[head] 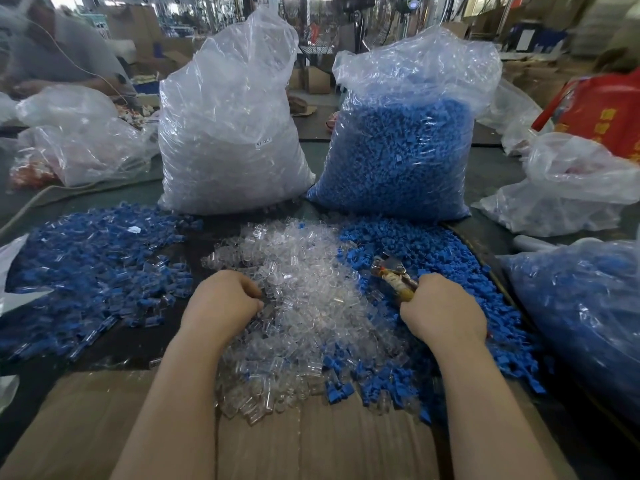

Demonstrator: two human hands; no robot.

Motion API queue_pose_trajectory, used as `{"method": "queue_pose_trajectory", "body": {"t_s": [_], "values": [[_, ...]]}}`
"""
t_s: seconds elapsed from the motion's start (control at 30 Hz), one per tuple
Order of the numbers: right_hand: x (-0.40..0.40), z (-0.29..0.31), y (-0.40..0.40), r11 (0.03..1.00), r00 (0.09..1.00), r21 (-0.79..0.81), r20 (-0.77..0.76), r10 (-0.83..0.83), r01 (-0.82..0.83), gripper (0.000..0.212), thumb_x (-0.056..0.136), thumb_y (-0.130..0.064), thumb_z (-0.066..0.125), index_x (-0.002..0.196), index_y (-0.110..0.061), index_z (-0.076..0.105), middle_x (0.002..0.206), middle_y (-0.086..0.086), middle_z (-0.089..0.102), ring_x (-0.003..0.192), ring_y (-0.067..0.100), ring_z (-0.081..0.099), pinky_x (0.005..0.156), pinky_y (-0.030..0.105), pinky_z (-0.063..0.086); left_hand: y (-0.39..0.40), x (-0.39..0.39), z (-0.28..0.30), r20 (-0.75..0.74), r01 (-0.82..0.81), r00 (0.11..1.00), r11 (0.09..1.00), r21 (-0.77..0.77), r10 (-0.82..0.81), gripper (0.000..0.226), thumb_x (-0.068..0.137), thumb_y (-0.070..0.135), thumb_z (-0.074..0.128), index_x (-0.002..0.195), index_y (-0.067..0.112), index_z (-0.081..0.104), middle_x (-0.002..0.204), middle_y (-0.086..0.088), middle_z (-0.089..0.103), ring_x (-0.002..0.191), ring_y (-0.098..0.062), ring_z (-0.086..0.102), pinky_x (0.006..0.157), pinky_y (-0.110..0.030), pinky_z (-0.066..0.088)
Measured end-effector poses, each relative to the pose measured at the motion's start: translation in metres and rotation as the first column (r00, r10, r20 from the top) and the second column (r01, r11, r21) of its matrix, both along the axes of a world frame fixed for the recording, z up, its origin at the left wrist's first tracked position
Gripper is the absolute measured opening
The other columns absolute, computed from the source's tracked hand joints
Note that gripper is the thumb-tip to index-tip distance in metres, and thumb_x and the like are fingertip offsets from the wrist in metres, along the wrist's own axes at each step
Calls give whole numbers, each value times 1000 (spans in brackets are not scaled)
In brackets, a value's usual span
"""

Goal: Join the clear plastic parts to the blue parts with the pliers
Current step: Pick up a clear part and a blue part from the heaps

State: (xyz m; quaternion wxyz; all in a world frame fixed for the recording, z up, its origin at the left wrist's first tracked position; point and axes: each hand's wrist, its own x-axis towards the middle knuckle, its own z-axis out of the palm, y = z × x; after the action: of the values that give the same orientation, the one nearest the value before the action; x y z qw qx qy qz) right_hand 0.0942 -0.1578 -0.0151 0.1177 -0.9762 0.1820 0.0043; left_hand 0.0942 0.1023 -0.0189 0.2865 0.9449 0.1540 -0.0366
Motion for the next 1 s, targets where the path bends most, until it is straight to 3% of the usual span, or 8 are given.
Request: {"method": "queue_pose_trajectory", "body": {"t_s": [0.13,0.27,0.47,0.6,0.73,0.9,1.0], "values": [[2,-3,-1,999,999,31,11,41,-41,25,86,-27,63,74,-22,43,70,0,52,58,16,47,45,26,28,-2,0,-2,46,1,999,1000,-3,-1,17,86,20,73,77,30,62,88,7,66,78,-9,58,68,-27,45],[3,-4,0,995,995,30,26,96,-97,19,86,-26,62,79,-22,45,73,-2,50,59,16,46,46,27,29,-4,0,-2,132,-15,991,998,-54,22,16,85,20,73,78,27,60,82,9,62,74,-7,57,56,-24,39],[3,-4,0,986,989,110,90,113,-123,11,84,-28,61,85,-22,51,76,0,55,63,18,50,48,28,31,-15,-2,7,273,21,960,958,-285,60,14,82,21,76,84,27,63,79,4,69,70,-12,66,62,-28,53],[4,-6,-2,987,990,128,112,85,-99,10,84,-27,61,88,-22,53,77,1,56,64,18,50,49,28,31,-24,-6,11,262,101,964,858,-504,40,21,84,13,74,93,32,73,75,1,73,59,-13,58,53,-21,48],[7,-8,-8,985,990,150,129,61,-80,11,83,-28,63,81,-21,54,73,2,58,62,20,53,49,27,33,-35,-8,18,217,107,974,702,-704,70,15,85,6,73,88,20,78,81,-5,76,73,-13,71,72,-24,59],[10,-4,-12,938,988,317,105,114,-142,20,83,-38,68,76,-21,61,66,4,62,62,23,59,52,29,41,-38,-8,21,177,91,979,560,-823,101,13,90,4,67,97,11,74,81,-8,76,80,-17,75,68,-21,59],[9,-1,-10,934,980,299,23,197,-195,29,81,-45,72,77,-18,62,64,4,59,59,22,57,50,28,38,-37,-7,22,143,71,984,511,-856,103,15,93,2,62,101,10,72,84,-8,76,83,-20,75,65,-21,59]]}}
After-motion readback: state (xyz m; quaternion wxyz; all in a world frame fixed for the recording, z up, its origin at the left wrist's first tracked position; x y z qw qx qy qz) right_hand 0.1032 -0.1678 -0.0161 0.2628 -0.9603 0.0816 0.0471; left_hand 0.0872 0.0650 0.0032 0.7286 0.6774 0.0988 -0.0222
